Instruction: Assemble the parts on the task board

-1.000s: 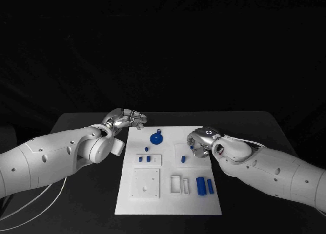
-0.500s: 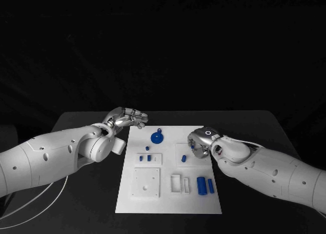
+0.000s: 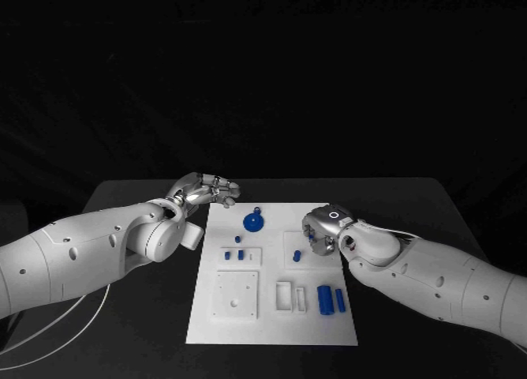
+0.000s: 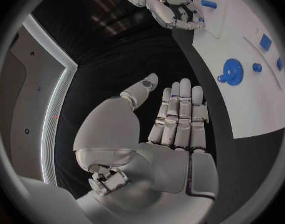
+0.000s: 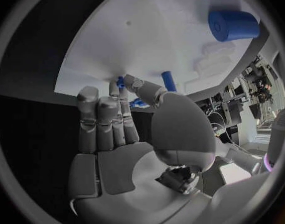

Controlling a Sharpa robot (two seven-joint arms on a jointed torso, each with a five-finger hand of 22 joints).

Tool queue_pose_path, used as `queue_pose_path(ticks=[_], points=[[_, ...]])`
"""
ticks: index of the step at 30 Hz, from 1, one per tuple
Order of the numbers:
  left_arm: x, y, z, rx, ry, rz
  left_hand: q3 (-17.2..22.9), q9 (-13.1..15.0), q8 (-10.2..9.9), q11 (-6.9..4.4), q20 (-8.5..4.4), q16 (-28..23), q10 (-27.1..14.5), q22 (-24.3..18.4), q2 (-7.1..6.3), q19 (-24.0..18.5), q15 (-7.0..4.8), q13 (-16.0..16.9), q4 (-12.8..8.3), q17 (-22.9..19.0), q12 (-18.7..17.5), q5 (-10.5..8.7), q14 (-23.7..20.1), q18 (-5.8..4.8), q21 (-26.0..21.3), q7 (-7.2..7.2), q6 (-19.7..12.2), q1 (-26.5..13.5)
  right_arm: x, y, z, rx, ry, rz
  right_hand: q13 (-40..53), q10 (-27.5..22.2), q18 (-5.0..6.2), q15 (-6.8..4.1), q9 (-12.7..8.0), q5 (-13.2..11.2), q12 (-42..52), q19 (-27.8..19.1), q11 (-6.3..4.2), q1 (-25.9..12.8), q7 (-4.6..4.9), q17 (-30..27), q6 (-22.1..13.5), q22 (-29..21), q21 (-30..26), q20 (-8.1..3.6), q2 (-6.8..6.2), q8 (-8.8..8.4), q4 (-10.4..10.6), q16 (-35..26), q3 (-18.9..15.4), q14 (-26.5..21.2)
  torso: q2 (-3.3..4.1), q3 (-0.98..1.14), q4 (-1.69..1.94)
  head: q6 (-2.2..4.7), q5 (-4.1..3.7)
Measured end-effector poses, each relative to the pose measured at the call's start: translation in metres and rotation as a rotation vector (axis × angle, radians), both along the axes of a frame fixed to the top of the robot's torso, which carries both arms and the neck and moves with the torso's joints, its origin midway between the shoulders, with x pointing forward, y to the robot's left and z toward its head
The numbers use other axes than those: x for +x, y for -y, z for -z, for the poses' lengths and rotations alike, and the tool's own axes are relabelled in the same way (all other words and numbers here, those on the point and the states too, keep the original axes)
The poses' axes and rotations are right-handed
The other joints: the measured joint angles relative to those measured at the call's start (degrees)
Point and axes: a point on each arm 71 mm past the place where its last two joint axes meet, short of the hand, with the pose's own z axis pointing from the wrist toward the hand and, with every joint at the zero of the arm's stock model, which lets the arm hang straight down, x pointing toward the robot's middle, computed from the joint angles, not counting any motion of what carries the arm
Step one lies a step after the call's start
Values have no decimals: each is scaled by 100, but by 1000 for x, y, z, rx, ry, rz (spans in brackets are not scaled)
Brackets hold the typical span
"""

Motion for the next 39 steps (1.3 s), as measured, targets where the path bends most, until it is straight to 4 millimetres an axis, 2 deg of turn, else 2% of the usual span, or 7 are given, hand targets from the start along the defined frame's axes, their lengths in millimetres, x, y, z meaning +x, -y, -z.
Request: queue_pose_path(ticks=[3, 4, 19, 22, 30, 34, 39], points=[[0, 0, 0, 0, 0, 0, 0, 0, 0, 0, 0, -11, 0, 0, 0, 0, 0, 0, 0, 4, 0, 0, 0, -2, 0, 20, -20, 0, 0, 0, 0, -4, 8, 2, -3, 68, 0, -12, 6, 0, -3, -21, -46, 0, 8, 0, 47, 0, 0, -24, 0, -1, -17, 0, 17, -13, 0, 0, 0, -7, 0], [0, 0, 0, 0, 0, 0, 0, 0, 0, 0, 0, -22, 0, 0, 0, 0, 0, 0, 0, 4, 0, 0, 0, -4, 0, 20, -20, 0, 0, 0, 0, -5, 10, 2, -3, 199, 0, -21, 9, 0, -2, -23, -23, -1, -1, 0, 85, 0, 0, -42, -1, 7, -24, 0, 23, -23, 0, 0, 0, -9, 3], [0, 0, 0, 0, 0, -1, -12, -5, 0, 0, 0, -45, -1, 5, 0, 0, 0, -5, 12, 16, 0, 0, 0, -29, -22, 14, -26, 0, -6, 1, 2, 8, 51, -3, 26, 241, -4, -57, 45, -22, 36, 20, -62, 39, -59, -1, 143, -1, 21, -83, 37, 52, -24, 0, 22, 13, -5, 3, -3, -9, 5], [1, 0, 0, 0, 0, -1, -12, -5, 0, 0, 0, -45, -1, 4, 0, 0, 0, -5, 12, 16, 0, 0, 0, -29, -22, 5, -36, 0, -7, 2, 1, 16, 62, -6, 27, 284, -5, -58, 47, -23, 35, 31, -102, 39, -59, -1, 143, -1, 21, -92, 38, 54, -25, 0, 21, 12, -6, 3, -3, -9, 5], [1, -2, 0, 1, 0, -6, -12, -5, 0, 0, 0, -45, -1, 9, 0, 0, -1, -10, 12, 21, 0, 0, 0, -30, -22, 5, -36, 0, -9, 3, -2, 28, 82, -12, 27, 293, -6, -88, 51, -24, 34, 32, -110, 47, -61, -2, 179, -2, 21, -92, 45, 77, -25, 0, 21, 4, -6, 0, -2, 4, 23], [1, -3, 0, 1, 0, -7, -12, -5, 0, 0, 0, -66, -1, 9, 0, 0, 0, -10, 12, 27, 0, 0, 0, -32, -22, 24, -54, 0, -9, 4, -5, 30, 88, -17, 27, 304, -7, -97, 66, -28, 33, 33, -99, 55, -60, -2, 179, -2, 21, -92, 53, 77, -25, 0, 20, 13, -6, -2, -3, 5, 32], [1, -3, 0, 1, 0, -8, -12, -11, 0, 0, 0, -66, -1, 9, 0, 0, -1, -9, 12, 27, 0, 0, 0, -34, -22, 26, -56, 0, -12, 10, -18, 41, 102, -24, 27, 307, -7, -97, 74, -29, 55, 33, -97, 55, -76, -2, 195, -2, 21, -91, 53, 81, -32, 0, 13, 13, -6, -3, -1, -10, 38]])
